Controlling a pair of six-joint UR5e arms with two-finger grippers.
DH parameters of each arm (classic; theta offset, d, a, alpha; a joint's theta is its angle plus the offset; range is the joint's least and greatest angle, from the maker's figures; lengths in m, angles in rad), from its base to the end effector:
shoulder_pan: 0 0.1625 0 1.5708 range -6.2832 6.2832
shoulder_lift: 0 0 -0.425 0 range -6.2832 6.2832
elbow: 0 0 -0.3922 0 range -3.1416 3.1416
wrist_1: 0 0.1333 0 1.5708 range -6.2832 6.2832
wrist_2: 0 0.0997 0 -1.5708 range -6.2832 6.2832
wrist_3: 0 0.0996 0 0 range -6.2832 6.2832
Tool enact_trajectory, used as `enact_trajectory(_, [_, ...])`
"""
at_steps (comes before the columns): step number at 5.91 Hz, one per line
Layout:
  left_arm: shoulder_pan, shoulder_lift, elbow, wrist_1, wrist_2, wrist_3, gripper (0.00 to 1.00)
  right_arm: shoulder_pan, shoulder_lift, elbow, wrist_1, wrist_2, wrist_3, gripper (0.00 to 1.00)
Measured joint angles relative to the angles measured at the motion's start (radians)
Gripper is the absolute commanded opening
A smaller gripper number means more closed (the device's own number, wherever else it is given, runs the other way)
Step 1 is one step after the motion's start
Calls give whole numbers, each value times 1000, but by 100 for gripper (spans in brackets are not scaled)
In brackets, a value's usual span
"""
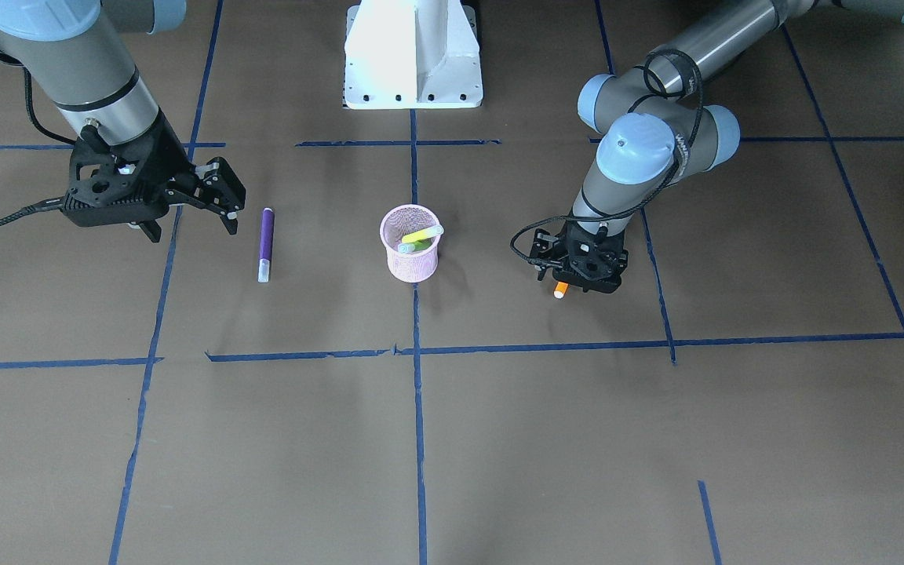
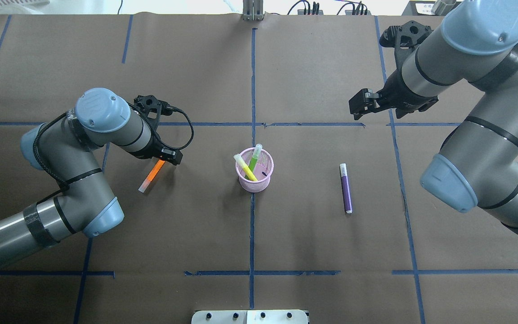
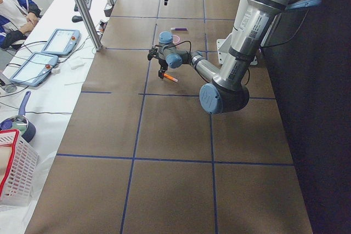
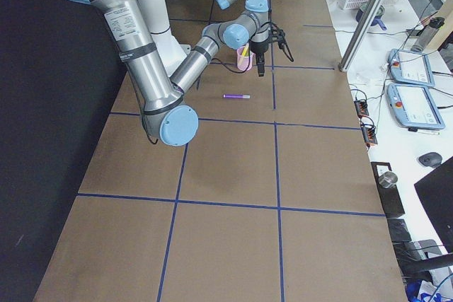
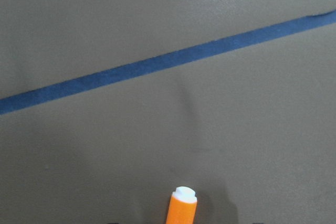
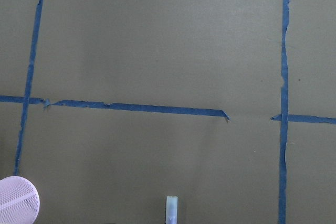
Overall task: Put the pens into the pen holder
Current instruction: 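Lower the left gripper onto the orange marker and close it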
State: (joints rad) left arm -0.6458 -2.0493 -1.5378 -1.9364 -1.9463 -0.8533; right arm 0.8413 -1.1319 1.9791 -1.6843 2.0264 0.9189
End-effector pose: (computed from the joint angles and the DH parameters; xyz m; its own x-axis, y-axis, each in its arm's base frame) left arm 0.4892 -0.4898 0.3623 0.6429 0.2814 -0.7124 -0.0998 0.9529 0.2864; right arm -0.3160 -0.4877 0.2530 0.6805 -0.0562 0.7306 -0.0758 0.9863 0.1465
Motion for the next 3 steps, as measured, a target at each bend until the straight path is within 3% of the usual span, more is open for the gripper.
enact_trajectory(1, [0,3,1,-1,0,1,43,0,0,1,0,0,0,100])
enact_trajectory(2, [0,4,0,-1,-1,1,18,1,0,2,0,0,0,100])
enact_trajectory(3, [0,5,-3,-2,-4,1,6,3,0,2,0,1,0,100])
